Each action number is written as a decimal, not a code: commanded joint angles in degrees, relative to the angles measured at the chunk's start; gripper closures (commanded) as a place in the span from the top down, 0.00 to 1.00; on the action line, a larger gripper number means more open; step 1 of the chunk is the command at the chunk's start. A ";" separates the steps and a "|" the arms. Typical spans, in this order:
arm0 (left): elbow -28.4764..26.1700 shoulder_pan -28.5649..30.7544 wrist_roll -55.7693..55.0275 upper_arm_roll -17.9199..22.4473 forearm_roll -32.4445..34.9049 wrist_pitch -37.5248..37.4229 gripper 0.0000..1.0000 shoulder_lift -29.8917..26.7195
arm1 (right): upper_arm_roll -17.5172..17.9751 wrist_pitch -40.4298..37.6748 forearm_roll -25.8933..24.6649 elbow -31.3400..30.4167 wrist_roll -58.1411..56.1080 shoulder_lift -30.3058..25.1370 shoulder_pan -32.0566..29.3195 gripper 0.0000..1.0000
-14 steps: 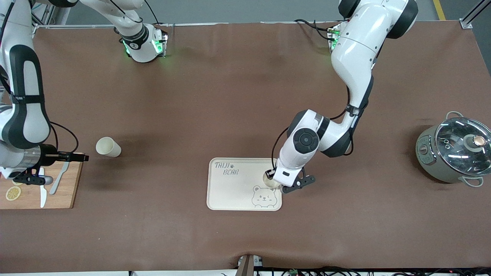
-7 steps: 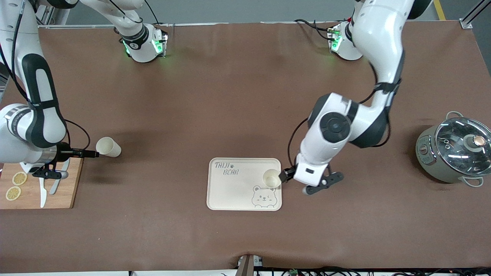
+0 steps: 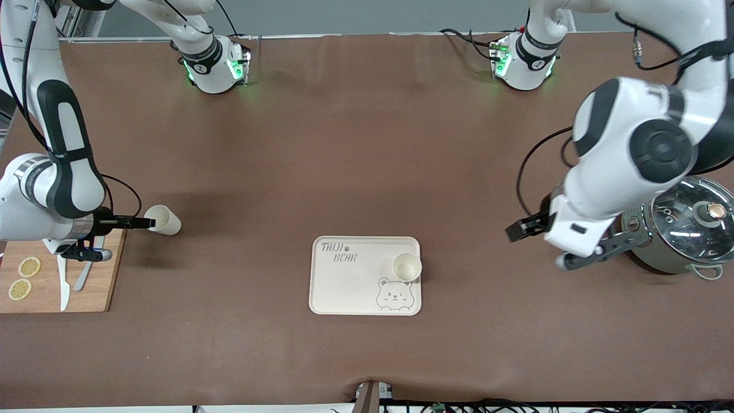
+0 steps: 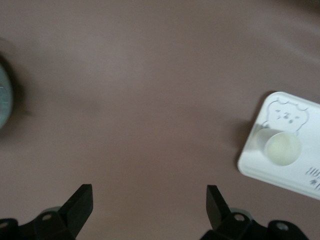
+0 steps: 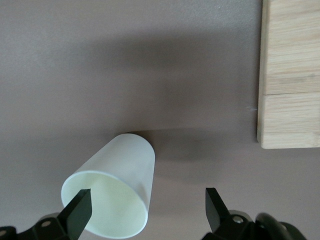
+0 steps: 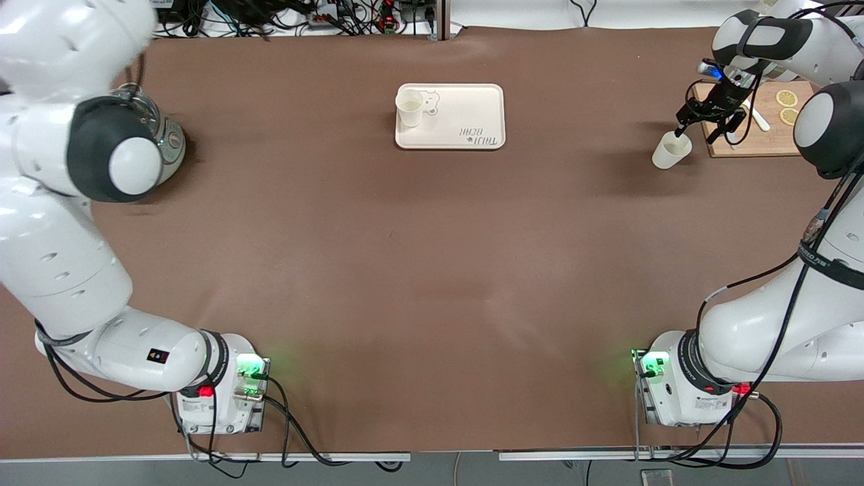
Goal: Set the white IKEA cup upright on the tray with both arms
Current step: 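Withdraw the left gripper while the right gripper reaches the other cup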
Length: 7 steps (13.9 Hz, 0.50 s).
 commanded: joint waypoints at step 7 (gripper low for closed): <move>-13.94 7.28 20.66 -0.56 1.47 -3.99 1.00 -18.95 | 0.18 0.60 1.37 -3.35 -0.86 -1.34 -0.14 0.65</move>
